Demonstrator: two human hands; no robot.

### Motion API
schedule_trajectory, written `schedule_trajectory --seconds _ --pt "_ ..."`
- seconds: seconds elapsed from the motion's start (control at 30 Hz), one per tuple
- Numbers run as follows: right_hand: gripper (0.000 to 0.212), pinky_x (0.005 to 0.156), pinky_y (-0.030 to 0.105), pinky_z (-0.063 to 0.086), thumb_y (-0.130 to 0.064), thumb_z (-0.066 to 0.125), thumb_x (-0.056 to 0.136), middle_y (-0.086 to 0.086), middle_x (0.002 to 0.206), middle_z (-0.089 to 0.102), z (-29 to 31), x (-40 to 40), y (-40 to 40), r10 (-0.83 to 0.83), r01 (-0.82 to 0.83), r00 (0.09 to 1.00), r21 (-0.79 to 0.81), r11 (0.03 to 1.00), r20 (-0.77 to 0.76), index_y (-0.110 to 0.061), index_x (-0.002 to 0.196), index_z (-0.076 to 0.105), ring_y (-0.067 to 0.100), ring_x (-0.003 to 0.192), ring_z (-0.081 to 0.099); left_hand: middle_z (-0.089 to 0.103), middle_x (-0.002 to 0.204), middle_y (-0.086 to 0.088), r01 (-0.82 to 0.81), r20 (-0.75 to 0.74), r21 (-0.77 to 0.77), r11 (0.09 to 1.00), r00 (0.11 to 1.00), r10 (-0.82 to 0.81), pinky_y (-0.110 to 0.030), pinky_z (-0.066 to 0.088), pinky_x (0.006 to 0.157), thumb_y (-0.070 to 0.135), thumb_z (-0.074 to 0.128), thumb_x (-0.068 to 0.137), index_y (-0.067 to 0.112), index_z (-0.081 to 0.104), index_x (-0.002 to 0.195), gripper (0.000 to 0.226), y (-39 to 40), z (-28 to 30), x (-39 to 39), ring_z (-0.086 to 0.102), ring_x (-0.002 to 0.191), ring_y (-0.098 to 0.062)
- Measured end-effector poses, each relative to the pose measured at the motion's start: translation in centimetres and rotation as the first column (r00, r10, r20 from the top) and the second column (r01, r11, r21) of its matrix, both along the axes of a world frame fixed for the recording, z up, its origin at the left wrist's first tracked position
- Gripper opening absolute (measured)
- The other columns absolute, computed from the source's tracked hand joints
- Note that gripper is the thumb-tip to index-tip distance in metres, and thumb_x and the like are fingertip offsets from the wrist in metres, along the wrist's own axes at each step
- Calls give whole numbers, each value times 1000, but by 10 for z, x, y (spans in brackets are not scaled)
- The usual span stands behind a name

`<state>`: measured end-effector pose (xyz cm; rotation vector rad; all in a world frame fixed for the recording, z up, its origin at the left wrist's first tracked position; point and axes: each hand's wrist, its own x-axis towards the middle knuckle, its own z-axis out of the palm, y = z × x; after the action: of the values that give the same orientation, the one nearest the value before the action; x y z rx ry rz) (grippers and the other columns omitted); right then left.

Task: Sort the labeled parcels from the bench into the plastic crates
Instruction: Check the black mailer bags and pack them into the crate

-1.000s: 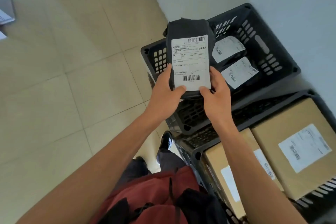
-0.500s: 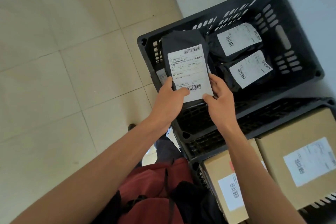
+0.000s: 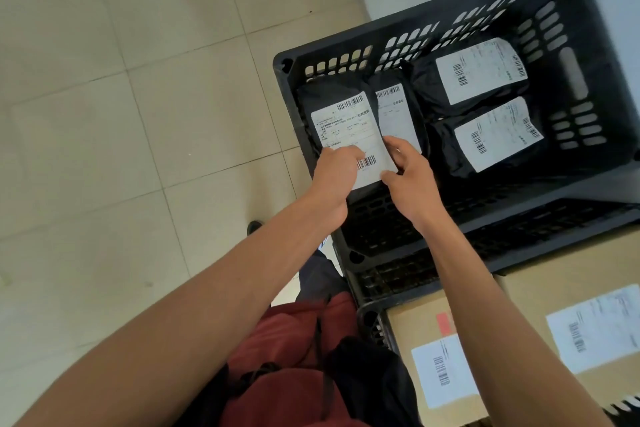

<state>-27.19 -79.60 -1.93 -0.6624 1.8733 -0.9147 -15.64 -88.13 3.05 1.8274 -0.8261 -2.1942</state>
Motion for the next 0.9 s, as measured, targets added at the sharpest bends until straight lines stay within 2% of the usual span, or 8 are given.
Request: schedule_trajectory --seconds 0.13,0.3,0.37,0.47,0.63,0.7,0.8,0.9 --pt "63 106 31 54 17 52 90 -6 135 67 -14 1 -1 15 -15 1000 20 1000 -24 -20 140 56 5 128 61 69 125 -6 9 71 -15 1000 997 -8 -37 58 89 10 56 89 16 56 138 49 3 -10 -7 68 112 -26" --pt "53 105 24 52 6 61 95 -14 131 69 -30 2 -3 41 -39 998 34 999 -54 -25 138 59 -4 124 61 30 164 -3 174 166 -80 981 973 -159 -48 34 121 32 53 75 20 31 158 87 26 -16 -14 31 151 -24" --pt "53 105 22 51 7 61 94 -14 131 67 -34 4 -4 39 -37 997 40 999 -66 -23 138 58 -2 126 59 47 152 -7 148 179 -64 987 975 -135 -44 45 112 25 55 79 14 41 151 74 23 -21 -12 47 138 -23" --pt "55 95 6 45 12 58 93 -16 126 63 -36 6 -6 42 -38 997 58 998 -70 -20 138 57 -4 122 56 67 121 -7 74 160 5 997 984 -73 -29 52 78 6 53 90 10 58 131 42 8 -29 -12 62 102 -21" --pt "67 94 1 45 14 57 92 -7 137 63 -40 4 -12 70 -66 996 73 995 -58 -19 149 53 1 127 55 66 112 -7 39 188 32 999 981 -45 -27 45 64 3 48 91 6 60 131 41 8 -42 -18 60 93 -22" --pt "70 100 4 44 14 56 91 -4 143 62 -41 2 -14 122 -117 990 66 991 -73 -22 151 53 6 132 54 66 103 -7 -21 201 38 999 980 13 -28 49 66 4 46 92 7 64 124 37 7 -45 -19 61 90 -24" --pt "73 113 25 45 11 57 90 -4 145 62 -45 -2 -17 180 -173 979 83 982 -98 -28 152 53 12 137 53 67 103 -9 -114 219 43 993 970 102 -32 49 69 9 43 93 5 63 120 33 4 -48 -22 62 89 -26" --pt "74 109 27 51 10 60 88 -9 135 68 -46 -8 -19 221 -212 971 104 972 -87 -31 149 55 4 126 61 70 117 -10 -112 230 17 994 967 105 -31 47 65 21 44 86 8 60 130 48 9 -46 -23 67 100 -27"
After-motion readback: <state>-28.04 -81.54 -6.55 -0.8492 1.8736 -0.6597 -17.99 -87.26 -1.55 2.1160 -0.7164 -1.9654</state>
